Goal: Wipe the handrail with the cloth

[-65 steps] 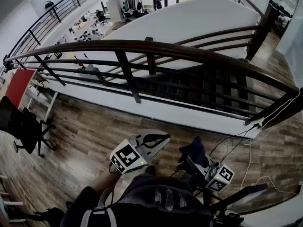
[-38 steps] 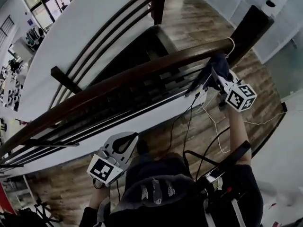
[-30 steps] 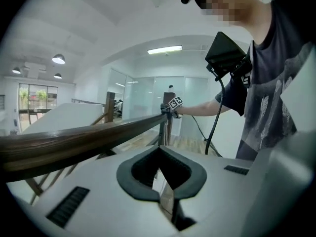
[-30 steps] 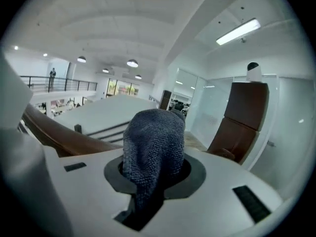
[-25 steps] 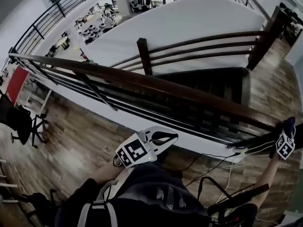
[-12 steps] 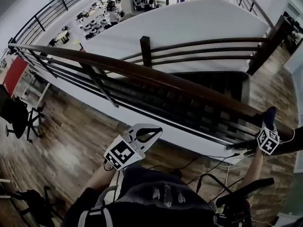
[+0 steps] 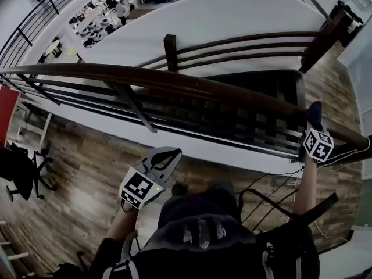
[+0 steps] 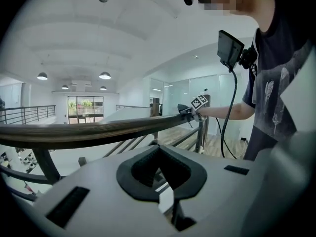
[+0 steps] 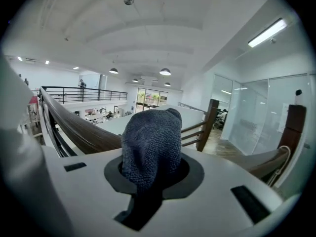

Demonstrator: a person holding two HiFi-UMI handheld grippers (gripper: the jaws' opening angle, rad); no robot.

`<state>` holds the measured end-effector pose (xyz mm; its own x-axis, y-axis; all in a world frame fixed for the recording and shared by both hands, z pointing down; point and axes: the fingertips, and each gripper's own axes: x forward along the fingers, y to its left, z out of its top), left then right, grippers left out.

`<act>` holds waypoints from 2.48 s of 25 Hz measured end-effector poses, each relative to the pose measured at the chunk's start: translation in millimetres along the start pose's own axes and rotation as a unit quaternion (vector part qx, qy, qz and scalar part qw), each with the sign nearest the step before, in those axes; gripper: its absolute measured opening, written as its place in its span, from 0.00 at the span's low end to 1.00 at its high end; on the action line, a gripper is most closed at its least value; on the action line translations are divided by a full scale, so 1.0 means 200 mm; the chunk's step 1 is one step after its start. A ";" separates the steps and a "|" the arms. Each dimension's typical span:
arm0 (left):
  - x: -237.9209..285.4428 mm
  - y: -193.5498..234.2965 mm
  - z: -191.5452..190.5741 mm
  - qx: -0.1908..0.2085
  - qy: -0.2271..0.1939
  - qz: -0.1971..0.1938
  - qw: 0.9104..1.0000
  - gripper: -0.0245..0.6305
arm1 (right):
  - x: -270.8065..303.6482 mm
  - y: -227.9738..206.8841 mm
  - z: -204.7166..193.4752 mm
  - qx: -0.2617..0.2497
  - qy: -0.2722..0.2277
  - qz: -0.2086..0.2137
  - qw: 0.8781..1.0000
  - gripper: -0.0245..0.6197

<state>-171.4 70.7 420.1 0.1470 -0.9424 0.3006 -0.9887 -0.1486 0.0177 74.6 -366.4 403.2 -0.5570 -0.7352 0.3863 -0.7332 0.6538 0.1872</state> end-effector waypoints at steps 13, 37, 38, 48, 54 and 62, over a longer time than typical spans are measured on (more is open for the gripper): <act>-0.10 0.58 0.01 0.024 0.005 0.011 1.000 0.05 | 0.10 1.18 0.29 -0.061 0.005 0.089 0.994 0.14; -0.97 1.52 -0.51 0.001 0.035 -0.069 0.997 0.05 | 0.03 3.90 0.79 -0.218 -0.036 0.376 0.900 0.14; -0.97 1.52 -0.51 -0.003 0.036 -0.071 0.997 0.05 | -0.01 3.92 0.77 -0.213 -0.043 0.386 0.896 0.14; -0.93 1.56 -0.65 0.008 0.064 -0.104 0.993 0.05 | 0.53 3.70 -0.09 -0.064 0.094 0.265 0.957 0.14; -0.77 1.48 -0.71 -0.009 0.106 -0.133 0.985 0.05 | 0.76 3.83 -0.20 -0.094 0.112 0.270 0.952 0.14; -0.46 1.25 -0.65 0.013 0.107 -0.189 0.976 0.05 | 0.69 3.39 -0.33 -0.100 0.123 0.248 0.956 0.14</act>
<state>-435.4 159.1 520.8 0.4891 -0.7348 0.4700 -0.8635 -0.4839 0.1420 -473.1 -13.7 642.7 -0.6898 -0.2787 0.6682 -0.3007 0.9499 0.0857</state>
